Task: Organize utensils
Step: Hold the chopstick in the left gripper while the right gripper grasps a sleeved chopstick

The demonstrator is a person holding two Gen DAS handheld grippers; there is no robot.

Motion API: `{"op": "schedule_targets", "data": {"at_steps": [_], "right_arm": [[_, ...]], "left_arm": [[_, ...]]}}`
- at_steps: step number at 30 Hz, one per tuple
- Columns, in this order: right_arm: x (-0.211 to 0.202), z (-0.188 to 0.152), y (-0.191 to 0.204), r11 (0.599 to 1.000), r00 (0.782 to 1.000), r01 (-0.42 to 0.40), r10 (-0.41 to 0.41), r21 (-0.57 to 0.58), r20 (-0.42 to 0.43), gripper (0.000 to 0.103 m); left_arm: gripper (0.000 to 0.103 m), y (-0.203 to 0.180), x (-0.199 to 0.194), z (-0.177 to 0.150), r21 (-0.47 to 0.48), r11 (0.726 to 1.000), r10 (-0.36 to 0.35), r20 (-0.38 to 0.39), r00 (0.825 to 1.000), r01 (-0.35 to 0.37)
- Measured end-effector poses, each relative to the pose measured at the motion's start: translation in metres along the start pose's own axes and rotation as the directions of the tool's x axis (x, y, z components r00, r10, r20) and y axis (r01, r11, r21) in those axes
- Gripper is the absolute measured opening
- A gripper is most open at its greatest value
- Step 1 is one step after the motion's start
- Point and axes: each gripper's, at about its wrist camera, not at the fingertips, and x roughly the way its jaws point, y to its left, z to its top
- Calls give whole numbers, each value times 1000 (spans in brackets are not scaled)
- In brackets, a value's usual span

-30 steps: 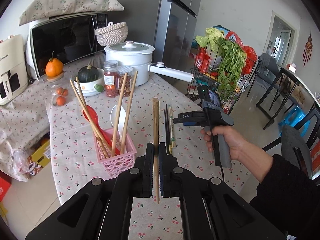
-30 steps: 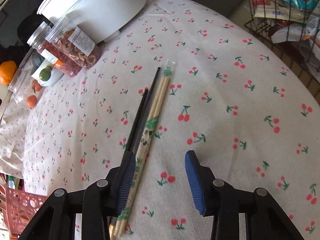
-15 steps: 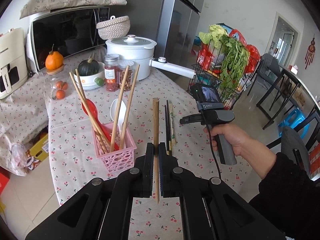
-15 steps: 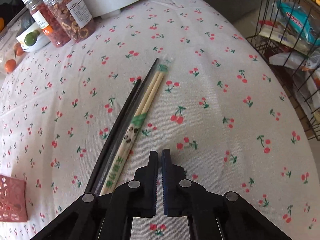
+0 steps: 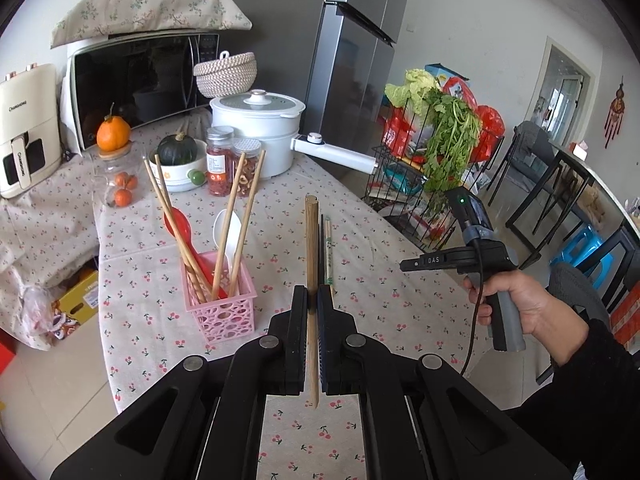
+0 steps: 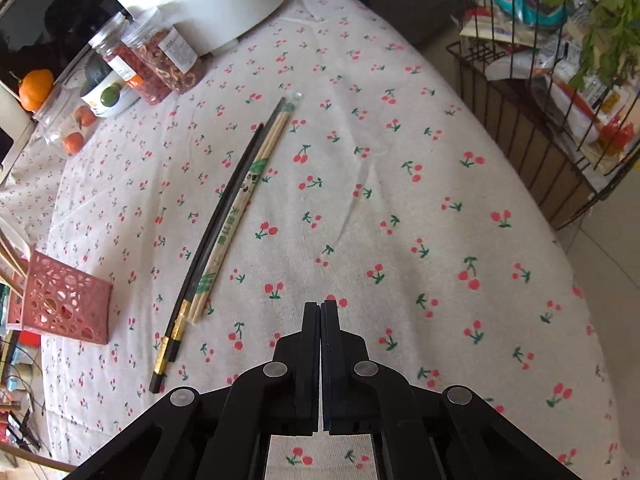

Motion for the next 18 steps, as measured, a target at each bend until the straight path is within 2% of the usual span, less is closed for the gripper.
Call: {"op": "schedule_targets", "data": {"at_steps": [5, 8, 10, 11, 12, 14, 18], "right_arm": [[-29, 0, -1, 997, 997, -65, 64, 27, 47, 0], [-32, 2, 5, 997, 996, -70, 67, 41, 64, 6], [-26, 3, 11, 998, 997, -47, 45, 35, 59, 11], [-20, 4, 14, 999, 998, -32, 31, 23, 51, 17], [-14, 4, 17, 1000, 999, -25, 24, 10, 43, 27], [-1, 7, 23, 1000, 999, -19, 19, -10, 34, 38], [29, 17, 35, 999, 999, -17, 18, -39, 28, 40]], "left_arm": [[4, -1, -11, 4, -4, 1000, -11, 26, 1000, 11], [4, -3, -9, 3, 4, 1000, -11, 18, 1000, 11], [4, -3, -4, 1, 7, 1000, -8, 5, 1000, 8], [4, -2, -2, 0, 6, 1000, -5, -1, 1000, 5], [4, -1, 0, 0, 6, 1000, -4, -4, 1000, 4], [4, 2, 2, 1, 6, 1000, -3, -6, 1000, 3], [4, 10, 5, 2, 3, 1000, -1, -5, 1000, 1]]}}
